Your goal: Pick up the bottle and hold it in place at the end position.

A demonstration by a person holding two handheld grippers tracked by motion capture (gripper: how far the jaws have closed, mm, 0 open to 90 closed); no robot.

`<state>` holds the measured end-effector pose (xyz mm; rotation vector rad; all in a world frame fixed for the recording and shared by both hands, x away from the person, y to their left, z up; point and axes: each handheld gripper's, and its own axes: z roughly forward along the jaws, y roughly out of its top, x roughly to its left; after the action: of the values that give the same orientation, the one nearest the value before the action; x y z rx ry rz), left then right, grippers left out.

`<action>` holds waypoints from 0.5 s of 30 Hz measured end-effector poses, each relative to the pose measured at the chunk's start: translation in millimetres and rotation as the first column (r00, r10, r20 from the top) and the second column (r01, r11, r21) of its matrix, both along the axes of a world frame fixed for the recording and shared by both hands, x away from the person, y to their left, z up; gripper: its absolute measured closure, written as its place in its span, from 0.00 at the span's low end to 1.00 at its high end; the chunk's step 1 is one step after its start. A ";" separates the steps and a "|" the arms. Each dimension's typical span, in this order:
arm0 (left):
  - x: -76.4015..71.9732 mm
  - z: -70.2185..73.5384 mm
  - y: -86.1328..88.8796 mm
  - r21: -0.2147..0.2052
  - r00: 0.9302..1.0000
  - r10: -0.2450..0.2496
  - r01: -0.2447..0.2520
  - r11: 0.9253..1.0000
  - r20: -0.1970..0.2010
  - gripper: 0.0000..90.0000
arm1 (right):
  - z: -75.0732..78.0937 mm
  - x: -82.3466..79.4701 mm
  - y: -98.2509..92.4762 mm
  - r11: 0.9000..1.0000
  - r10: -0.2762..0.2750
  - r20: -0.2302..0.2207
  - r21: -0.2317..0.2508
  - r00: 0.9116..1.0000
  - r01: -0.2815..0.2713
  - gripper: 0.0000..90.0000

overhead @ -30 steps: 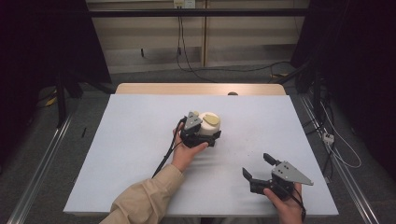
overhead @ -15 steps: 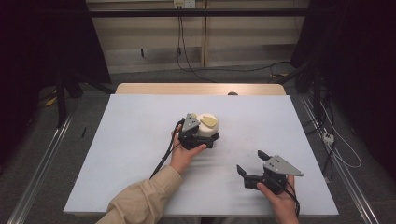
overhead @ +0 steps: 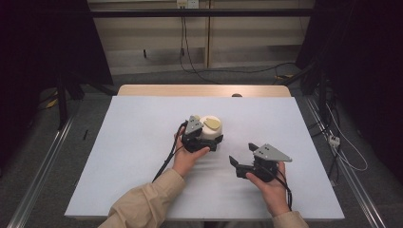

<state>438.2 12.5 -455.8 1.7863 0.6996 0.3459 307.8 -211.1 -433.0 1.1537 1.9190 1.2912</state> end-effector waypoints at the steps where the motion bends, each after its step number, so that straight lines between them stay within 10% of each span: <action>1: 0.1 0.0 0.0 0.000 1.000 0.000 0.000 1.000 -0.001 0.06 | 0.4 1.8 2.4 1.000 0.003 -0.002 -0.003 1.000 -0.003 0.19; 15: -0.1 -0.4 -0.9 0.001 1.000 0.002 -0.002 1.000 0.007 0.06 | 13.0 15.9 13.0 1.000 0.004 -0.013 -0.017 1.000 -0.004 0.22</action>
<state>438.0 11.6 -456.2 1.7844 0.6964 0.3542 323.7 -198.1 -420.0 1.1529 1.9394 1.2702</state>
